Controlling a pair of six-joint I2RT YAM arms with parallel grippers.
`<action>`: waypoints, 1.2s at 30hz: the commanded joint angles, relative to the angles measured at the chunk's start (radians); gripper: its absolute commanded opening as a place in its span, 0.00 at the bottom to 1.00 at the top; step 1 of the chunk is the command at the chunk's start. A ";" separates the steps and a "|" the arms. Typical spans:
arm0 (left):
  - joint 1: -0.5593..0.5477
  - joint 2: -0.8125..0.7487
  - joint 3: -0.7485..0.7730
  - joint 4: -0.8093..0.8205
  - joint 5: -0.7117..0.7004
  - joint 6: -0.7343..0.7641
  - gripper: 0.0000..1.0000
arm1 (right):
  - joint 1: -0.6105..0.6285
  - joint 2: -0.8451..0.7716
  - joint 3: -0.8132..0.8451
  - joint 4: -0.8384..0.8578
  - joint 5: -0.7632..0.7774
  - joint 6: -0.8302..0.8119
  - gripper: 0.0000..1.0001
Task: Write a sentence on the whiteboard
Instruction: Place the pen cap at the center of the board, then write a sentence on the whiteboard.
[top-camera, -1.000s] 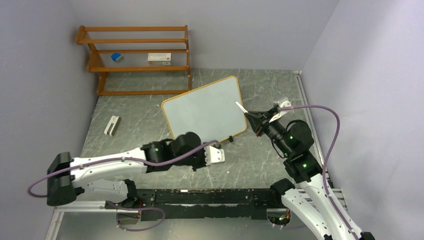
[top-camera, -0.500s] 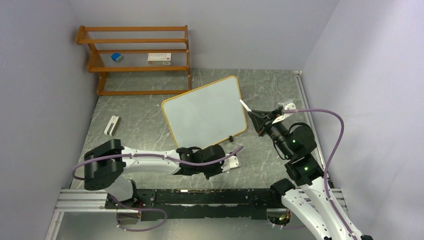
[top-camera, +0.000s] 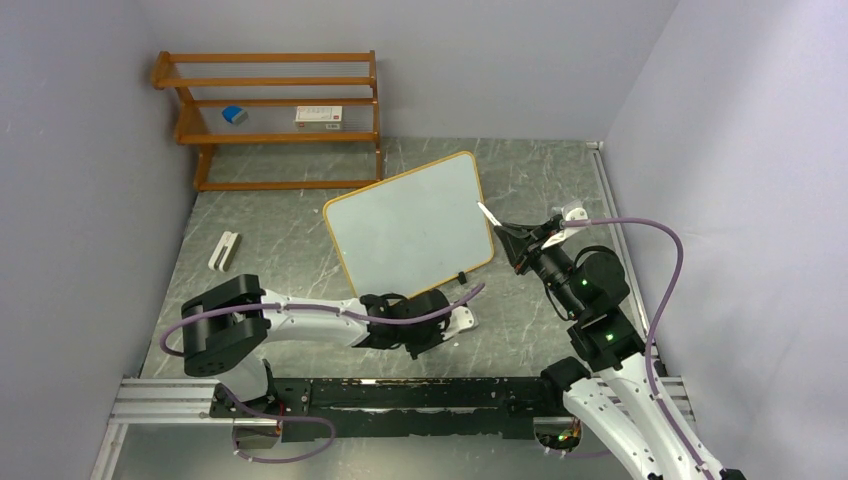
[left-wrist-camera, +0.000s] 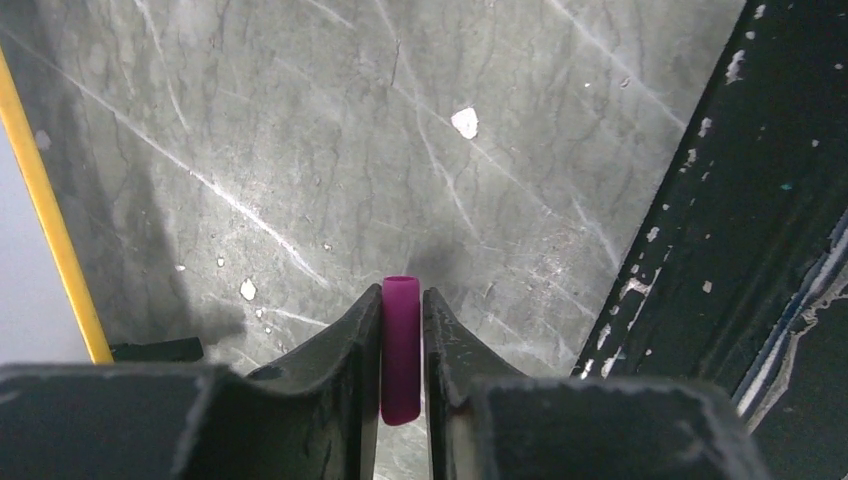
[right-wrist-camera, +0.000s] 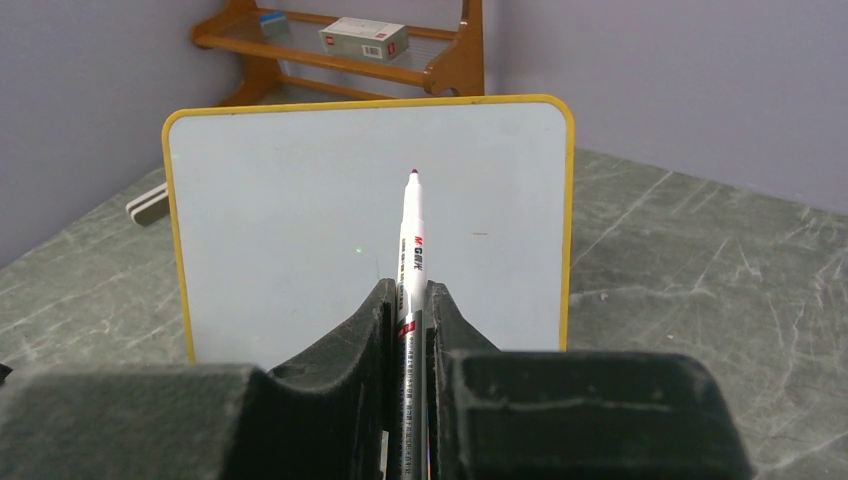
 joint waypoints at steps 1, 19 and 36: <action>0.015 0.013 -0.010 -0.008 -0.010 -0.021 0.26 | -0.006 -0.005 0.000 0.017 0.003 -0.012 0.00; 0.057 -0.195 0.057 -0.077 -0.042 -0.061 0.76 | -0.006 0.035 0.022 0.014 -0.029 -0.004 0.00; 0.350 -0.409 0.376 -0.362 -0.072 0.006 0.98 | -0.004 0.110 0.090 0.000 -0.062 -0.029 0.00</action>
